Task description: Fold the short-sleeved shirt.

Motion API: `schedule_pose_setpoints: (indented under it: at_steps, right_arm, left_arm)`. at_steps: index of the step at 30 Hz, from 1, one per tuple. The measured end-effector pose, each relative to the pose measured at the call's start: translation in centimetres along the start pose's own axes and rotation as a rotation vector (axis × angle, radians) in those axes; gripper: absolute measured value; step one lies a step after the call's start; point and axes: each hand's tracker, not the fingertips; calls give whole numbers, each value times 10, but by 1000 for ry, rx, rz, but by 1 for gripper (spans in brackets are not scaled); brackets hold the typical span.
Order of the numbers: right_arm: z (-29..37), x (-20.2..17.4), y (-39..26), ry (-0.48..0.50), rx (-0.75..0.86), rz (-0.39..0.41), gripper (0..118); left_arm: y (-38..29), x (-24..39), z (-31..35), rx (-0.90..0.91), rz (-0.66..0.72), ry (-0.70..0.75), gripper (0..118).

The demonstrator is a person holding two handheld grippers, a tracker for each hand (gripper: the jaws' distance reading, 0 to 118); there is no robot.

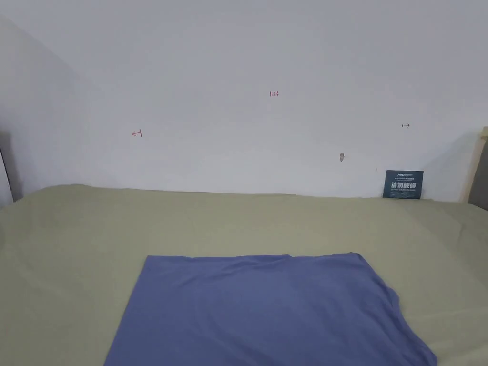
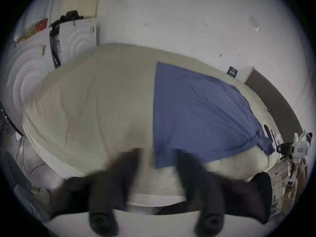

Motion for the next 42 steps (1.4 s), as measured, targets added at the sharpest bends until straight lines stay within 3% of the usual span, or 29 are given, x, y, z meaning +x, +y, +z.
schedule_pose_setpoints:
  at_steps: [1,5,6,8,9,11,21,22,23,25,31,33,34,35,36,37,38,42]
  right_arm:
    - [11,-2,-1,3,47,-8,94]
    - [31,-7,-5,61,101,-110,89]
    - [32,-8,-9,80,93,-129,77]
    - [31,-11,-16,98,70,-142,9]
    - [28,-15,-21,91,49,-139,0]
    - [22,-22,-32,61,18,-119,0]
    - [7,-27,-52,111,-37,-99,0]
    - [7,-25,-51,111,-36,-103,0]
    - [7,-23,-49,112,-33,-107,0]
    - [8,-21,-44,111,-28,-114,0]
    - [8,-6,-36,101,-11,-138,0]
    - [7,0,-35,101,-5,-147,0]
    - [5,3,-34,99,-6,-151,6]
    - [2,6,-33,95,-6,-155,22]
    - [-3,9,-31,90,-9,-151,52]
    - [-8,11,-30,95,-16,-145,97]
    - [-17,13,-29,102,-49,-128,111]
    - [-40,10,-27,103,-41,-113,104]
  left_arm:
    - [0,6,4,19,3,7,112]
    - [-8,31,16,84,-25,-92,107]
    - [-13,40,19,89,-35,-91,97]
    - [-20,52,18,83,-59,-97,38]
    - [-25,56,15,82,-73,-97,6]
    - [-36,65,11,53,-103,-47,0]
    - [-60,46,-15,-65,-6,37,0]
    - [-55,48,-16,-61,-2,42,12]
    - [-52,47,-19,-64,-7,49,37]
    - [-46,44,-30,-80,-12,56,105]
    - [-33,51,-67,-105,-72,61,103]
    - [-35,48,-80,-129,-71,60,77]
    - [-33,47,-86,-138,-71,53,69]
    - [-35,48,-89,-141,-111,95,68]
    - [-35,46,-85,-113,-128,51,58]
    - [-34,44,-80,-109,-118,56,23]
    - [-29,43,-74,-94,-107,53,2]
    - [-19,41,-59,-77,-68,-5,2]
